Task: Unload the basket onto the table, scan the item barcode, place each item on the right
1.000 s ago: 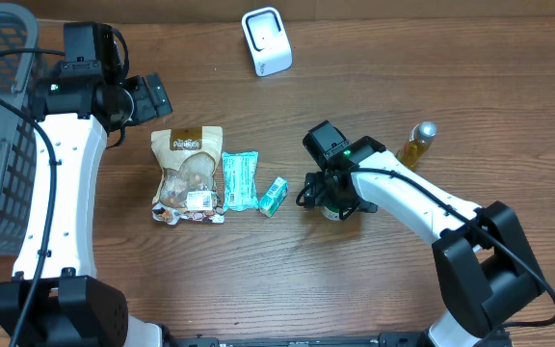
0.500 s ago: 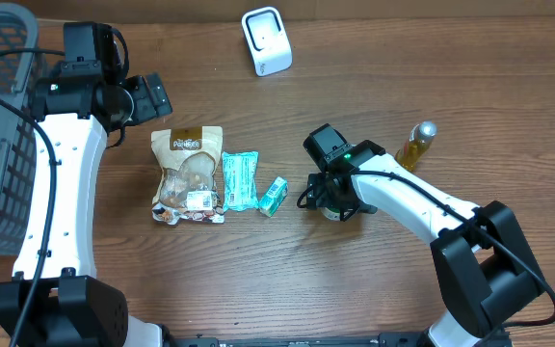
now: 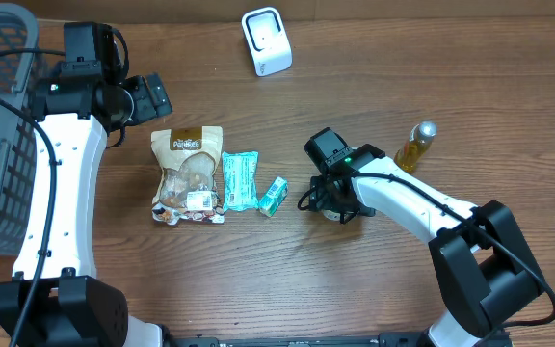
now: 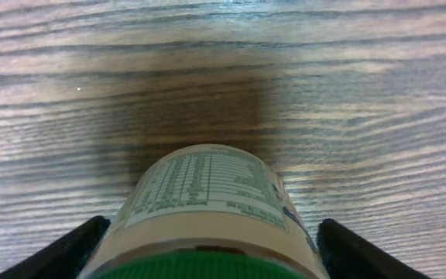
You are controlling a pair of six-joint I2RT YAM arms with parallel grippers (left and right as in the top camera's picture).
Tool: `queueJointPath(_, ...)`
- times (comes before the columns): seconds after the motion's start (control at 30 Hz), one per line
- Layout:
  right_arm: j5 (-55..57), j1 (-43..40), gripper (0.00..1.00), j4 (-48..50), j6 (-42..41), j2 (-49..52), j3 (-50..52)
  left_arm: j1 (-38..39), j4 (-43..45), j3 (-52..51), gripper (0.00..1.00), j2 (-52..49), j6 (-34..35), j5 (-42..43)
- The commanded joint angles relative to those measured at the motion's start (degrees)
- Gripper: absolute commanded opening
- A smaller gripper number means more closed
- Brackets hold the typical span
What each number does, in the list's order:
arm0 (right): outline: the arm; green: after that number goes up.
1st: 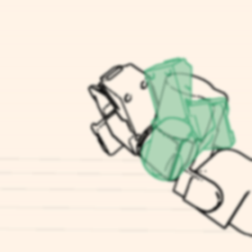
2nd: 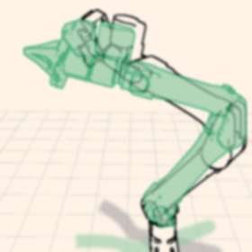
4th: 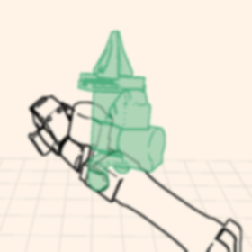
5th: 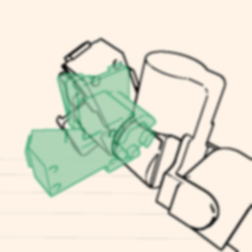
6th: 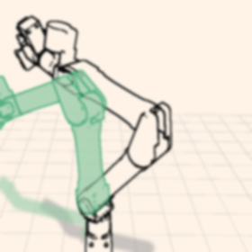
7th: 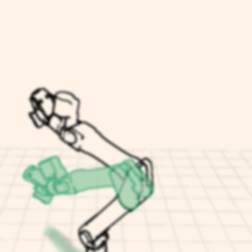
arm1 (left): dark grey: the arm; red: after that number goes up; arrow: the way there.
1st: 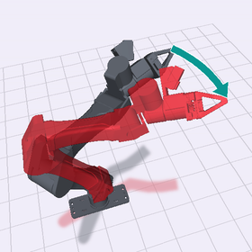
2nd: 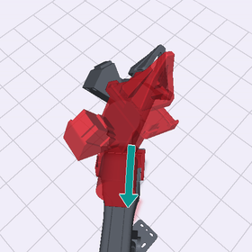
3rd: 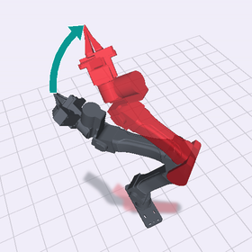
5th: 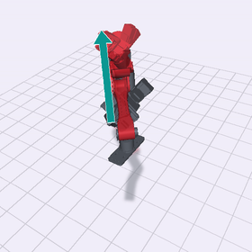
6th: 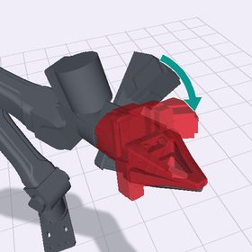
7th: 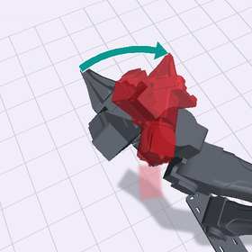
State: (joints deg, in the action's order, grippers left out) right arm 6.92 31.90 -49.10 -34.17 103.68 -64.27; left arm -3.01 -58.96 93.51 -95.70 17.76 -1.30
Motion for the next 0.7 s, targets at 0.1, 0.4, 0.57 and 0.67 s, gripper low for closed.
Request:
queueJointPath(0.1, 0.7, -0.2, 0.73, 0.2, -0.3, 0.0, 0.2, 0.4, 0.0, 0.5, 1.00, 0.1, -0.4, -0.4)
queueJointPath(0.4, 0.7, -0.2, 0.71, 0.2, -0.3, 0.0, 0.2, 0.4, 0.0, 0.5, 0.99, 0.1, -0.4, -0.4)
queueJointPath(0.57, 0.7, -0.2, 0.71, 0.2, -0.3, 0.0, 0.2, 0.4, 0.0, 0.5, 1.00, 0.1, -0.4, -0.4)
queueJointPath(0.67, 0.7, -0.2, 0.71, 0.2, -0.3, 0.0, 0.2, 0.4, 0.0, 0.5, 1.00, 0.1, -0.4, -0.4)
